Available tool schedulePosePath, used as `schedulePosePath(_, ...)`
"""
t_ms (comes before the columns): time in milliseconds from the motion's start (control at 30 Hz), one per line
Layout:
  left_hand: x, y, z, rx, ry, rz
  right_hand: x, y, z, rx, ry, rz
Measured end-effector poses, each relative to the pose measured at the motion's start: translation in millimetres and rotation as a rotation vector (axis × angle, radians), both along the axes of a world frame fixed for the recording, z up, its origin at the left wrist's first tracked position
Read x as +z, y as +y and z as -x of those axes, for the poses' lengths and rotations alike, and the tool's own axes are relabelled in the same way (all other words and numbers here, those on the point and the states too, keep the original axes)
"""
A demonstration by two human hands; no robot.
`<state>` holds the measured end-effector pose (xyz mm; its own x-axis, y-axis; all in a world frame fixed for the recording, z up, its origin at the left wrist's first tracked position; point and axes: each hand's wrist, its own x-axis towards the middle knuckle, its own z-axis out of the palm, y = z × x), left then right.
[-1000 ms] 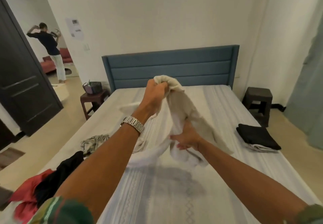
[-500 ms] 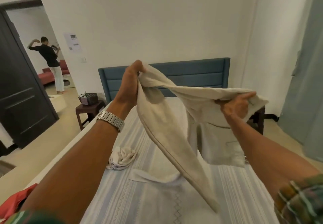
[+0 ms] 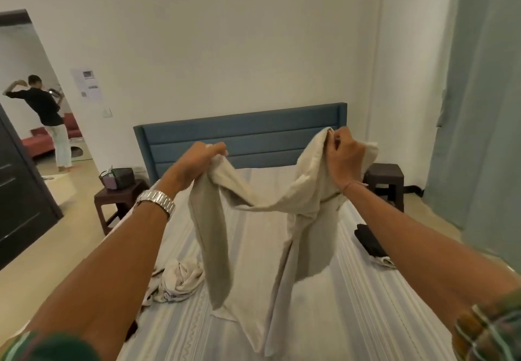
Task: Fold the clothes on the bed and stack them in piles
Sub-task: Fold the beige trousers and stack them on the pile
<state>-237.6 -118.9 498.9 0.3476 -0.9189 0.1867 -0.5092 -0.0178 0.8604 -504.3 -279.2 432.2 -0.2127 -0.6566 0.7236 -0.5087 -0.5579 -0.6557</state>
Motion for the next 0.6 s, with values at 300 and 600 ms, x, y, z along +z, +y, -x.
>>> schedulePosePath(300, 38, -61, 68, -0.166, -0.245, 0.231, 34, 11, -66, 0.191, 0.246, 0.445)
schedulePosePath(600, 58, -106, 105, -0.081, -0.813, 0.266, 11, 30, -86, 0.179, 0.610, 0.435)
